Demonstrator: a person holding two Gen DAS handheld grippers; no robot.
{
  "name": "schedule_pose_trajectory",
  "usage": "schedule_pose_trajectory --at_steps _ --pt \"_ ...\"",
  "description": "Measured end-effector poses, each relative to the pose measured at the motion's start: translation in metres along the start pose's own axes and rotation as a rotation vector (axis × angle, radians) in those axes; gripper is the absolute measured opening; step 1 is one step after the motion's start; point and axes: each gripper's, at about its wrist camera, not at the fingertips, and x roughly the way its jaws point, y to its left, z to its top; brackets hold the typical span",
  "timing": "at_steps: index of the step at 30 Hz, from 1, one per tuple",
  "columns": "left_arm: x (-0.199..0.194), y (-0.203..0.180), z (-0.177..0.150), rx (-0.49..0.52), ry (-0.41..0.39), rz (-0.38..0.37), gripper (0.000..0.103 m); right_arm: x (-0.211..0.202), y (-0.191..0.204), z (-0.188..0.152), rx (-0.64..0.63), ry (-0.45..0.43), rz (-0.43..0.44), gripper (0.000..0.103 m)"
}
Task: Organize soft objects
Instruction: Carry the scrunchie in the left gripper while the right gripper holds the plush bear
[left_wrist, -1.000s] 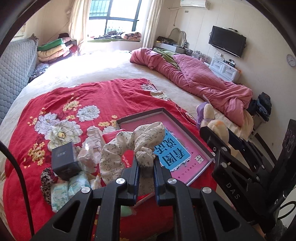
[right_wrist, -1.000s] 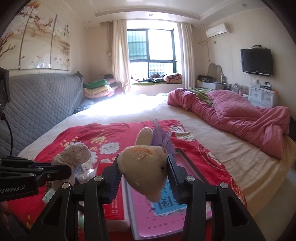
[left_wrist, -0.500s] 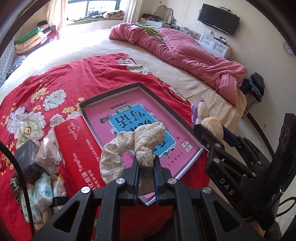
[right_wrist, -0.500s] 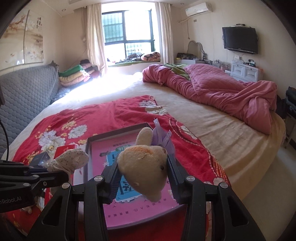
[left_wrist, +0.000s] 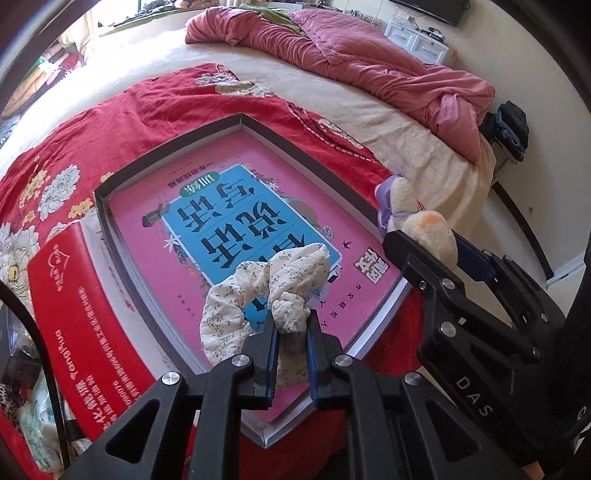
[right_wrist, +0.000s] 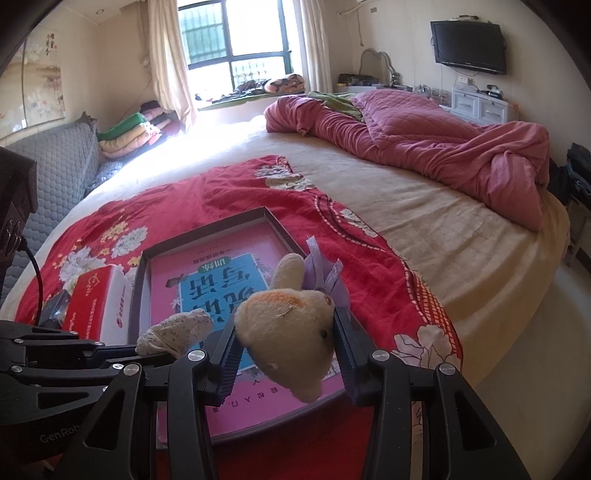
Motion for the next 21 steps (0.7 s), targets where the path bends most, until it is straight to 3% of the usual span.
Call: schedule_pose_trajectory --at_steps 10,21 --pt "0.024 0.0 -0.008 0.009 0.058 0.004 0.013 0.028 -0.009 -0.01 0.021 0.096 0.031 0.048" --pt "0.034 -0.006 -0.014 0.036 0.087 0.022 0.015 0.033 -0.017 -0.012 0.091 0.122 0.089 0.054"
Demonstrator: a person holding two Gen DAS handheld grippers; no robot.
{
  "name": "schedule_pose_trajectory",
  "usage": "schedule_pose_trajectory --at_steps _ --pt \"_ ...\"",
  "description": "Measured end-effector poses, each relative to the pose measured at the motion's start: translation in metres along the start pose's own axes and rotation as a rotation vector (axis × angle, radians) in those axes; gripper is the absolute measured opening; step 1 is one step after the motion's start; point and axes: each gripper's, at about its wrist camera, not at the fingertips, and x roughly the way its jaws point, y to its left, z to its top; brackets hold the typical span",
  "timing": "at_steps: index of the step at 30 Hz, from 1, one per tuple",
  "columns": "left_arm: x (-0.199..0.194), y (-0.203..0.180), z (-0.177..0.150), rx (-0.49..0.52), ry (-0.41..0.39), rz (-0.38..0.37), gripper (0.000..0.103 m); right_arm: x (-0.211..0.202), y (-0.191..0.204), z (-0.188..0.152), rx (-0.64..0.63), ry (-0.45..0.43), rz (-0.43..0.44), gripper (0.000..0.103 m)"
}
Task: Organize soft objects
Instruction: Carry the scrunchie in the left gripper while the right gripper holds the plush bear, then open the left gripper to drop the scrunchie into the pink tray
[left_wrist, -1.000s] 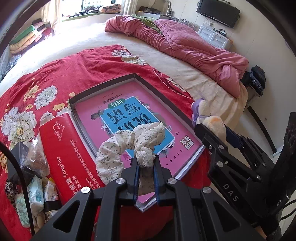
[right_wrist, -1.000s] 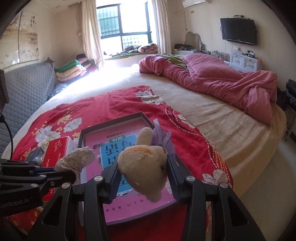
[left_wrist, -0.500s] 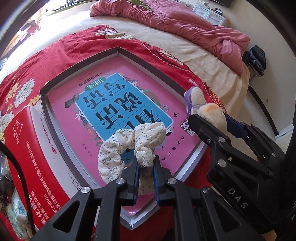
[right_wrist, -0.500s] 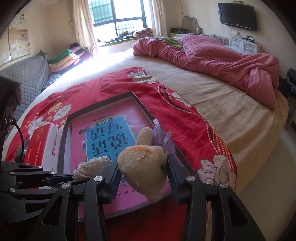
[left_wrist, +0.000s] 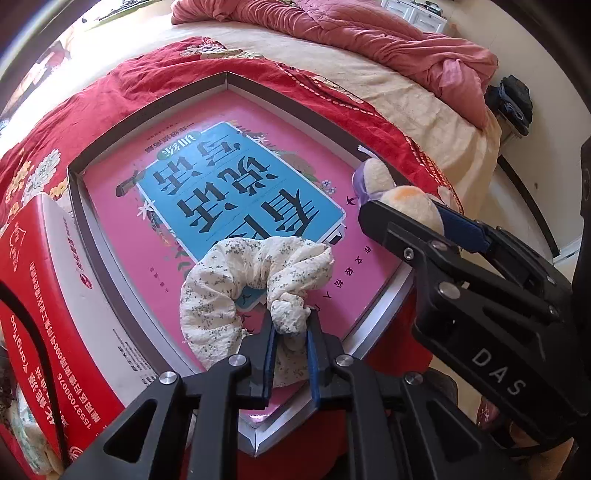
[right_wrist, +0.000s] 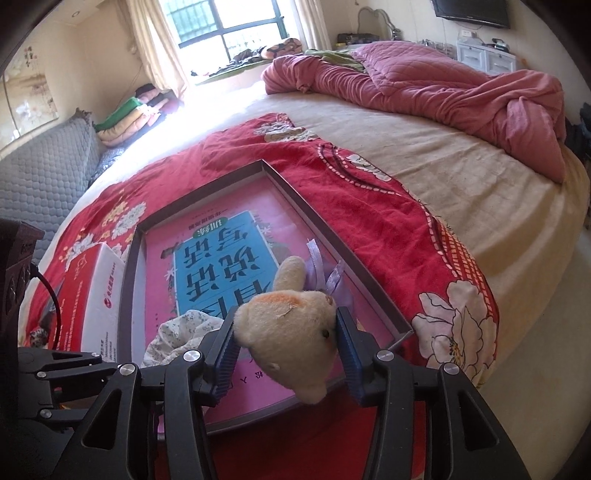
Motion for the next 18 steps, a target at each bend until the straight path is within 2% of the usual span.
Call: schedule_pose_trajectory --at_steps 4,10,18 --pt "0.0 -0.001 -0.002 0.004 -0.004 0.004 0.016 -0.004 0.001 0.001 0.011 -0.017 0.017 0.062" --pt "-0.002 -0.001 -0.004 0.002 -0.007 -0.003 0.02 -0.008 -0.003 0.003 0.03 -0.04 -0.012 0.063" --pt "-0.005 -0.006 -0.005 0.015 -0.007 -0.021 0.035 -0.023 -0.018 0.007 0.096 -0.112 -0.061 0.068"
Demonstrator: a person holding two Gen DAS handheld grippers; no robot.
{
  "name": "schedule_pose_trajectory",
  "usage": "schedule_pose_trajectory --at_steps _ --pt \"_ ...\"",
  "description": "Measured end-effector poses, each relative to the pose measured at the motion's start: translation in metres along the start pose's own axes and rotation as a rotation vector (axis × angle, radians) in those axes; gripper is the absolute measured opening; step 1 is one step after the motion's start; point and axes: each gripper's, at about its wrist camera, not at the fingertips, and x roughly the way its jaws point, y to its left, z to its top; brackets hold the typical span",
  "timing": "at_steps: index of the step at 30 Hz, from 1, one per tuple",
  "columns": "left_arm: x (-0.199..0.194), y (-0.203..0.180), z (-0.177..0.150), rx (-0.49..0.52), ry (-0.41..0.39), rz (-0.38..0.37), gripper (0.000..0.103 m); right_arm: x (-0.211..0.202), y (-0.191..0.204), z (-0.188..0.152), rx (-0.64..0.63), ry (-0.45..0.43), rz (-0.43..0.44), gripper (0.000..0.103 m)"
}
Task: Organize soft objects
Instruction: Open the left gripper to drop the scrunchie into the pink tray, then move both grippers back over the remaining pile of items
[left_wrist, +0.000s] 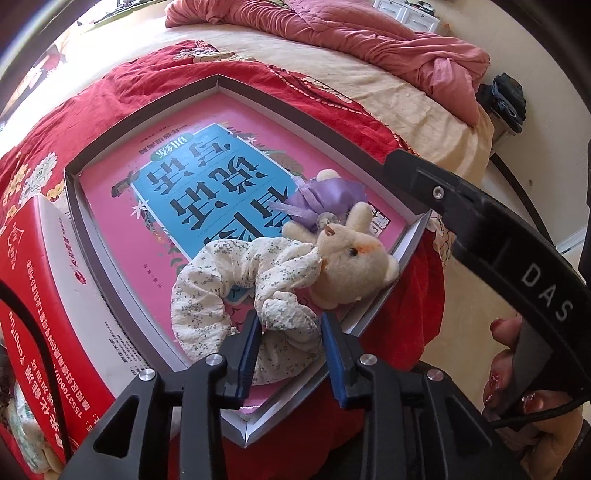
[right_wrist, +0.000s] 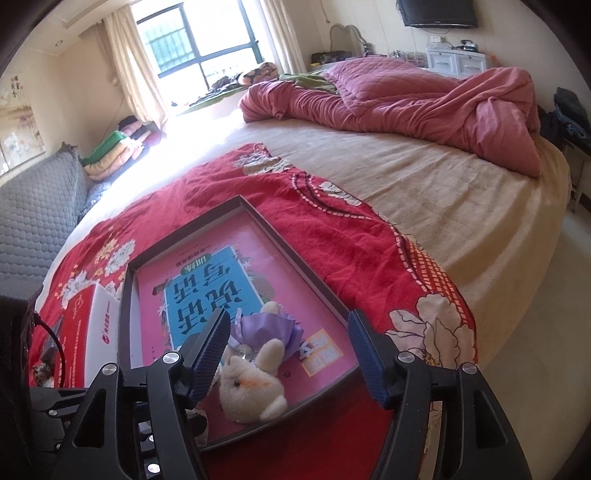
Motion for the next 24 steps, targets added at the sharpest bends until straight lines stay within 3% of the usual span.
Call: schedule_pose_trajectory --at_steps 8,24 --pt "-0.017 -0.003 -0.001 0.01 -0.053 -0.005 0.056 -0.009 -0.011 0.006 0.052 -0.046 -0.019 0.069" --pt "-0.09 0.029 -0.03 -0.112 -0.203 0.03 0.069 -0.028 0.011 0.009 0.015 -0.1 0.002 0.074"
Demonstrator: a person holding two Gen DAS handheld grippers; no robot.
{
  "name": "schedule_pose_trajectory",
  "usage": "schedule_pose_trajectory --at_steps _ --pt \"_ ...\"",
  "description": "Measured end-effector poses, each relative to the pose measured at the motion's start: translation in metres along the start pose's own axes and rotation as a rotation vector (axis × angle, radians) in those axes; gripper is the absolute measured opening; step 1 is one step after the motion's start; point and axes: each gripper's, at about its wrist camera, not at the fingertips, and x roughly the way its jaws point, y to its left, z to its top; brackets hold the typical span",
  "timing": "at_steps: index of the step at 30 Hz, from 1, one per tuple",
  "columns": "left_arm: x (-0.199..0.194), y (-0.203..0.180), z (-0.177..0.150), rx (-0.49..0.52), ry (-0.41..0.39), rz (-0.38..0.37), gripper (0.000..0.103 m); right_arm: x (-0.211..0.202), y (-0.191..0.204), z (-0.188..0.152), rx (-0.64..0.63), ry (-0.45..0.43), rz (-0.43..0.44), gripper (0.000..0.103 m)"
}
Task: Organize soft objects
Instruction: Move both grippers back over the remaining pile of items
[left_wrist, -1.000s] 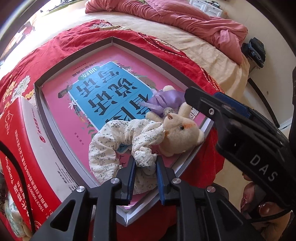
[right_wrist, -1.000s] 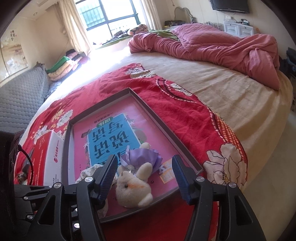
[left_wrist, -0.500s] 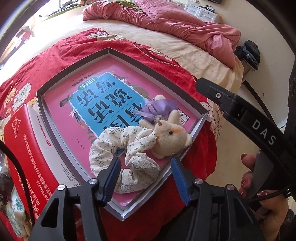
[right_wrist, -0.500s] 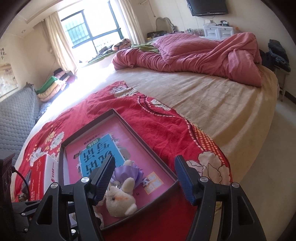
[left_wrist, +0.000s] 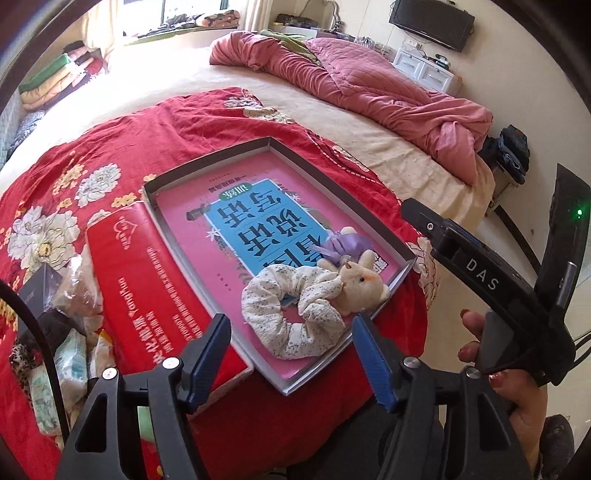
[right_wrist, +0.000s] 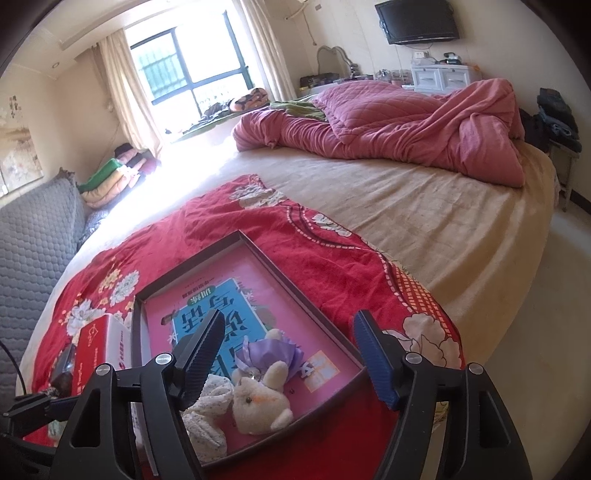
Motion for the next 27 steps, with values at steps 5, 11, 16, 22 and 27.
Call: schedule_pose_trajectory --at_steps 5,11,16,22,27 --pt "-0.029 0.023 -0.013 -0.035 -0.048 0.028 0.07 -0.016 0.024 0.003 -0.039 -0.041 0.028 0.076" --pt "-0.059 0.058 -0.028 -0.093 -0.088 0.062 0.07 -0.04 0.062 0.008 -0.11 -0.087 0.09 0.077" --pt "-0.079 0.089 -0.04 -0.154 -0.11 0.08 0.071 -0.054 0.093 0.006 -0.178 -0.095 0.127 0.077" --pt "-0.107 0.126 -0.055 -0.225 -0.153 0.109 0.075 -0.071 0.128 0.001 -0.262 -0.093 0.18 0.077" --pt "-0.131 0.15 -0.065 -0.284 -0.195 0.136 0.079 -0.083 0.153 -0.006 -0.322 -0.085 0.23 0.077"
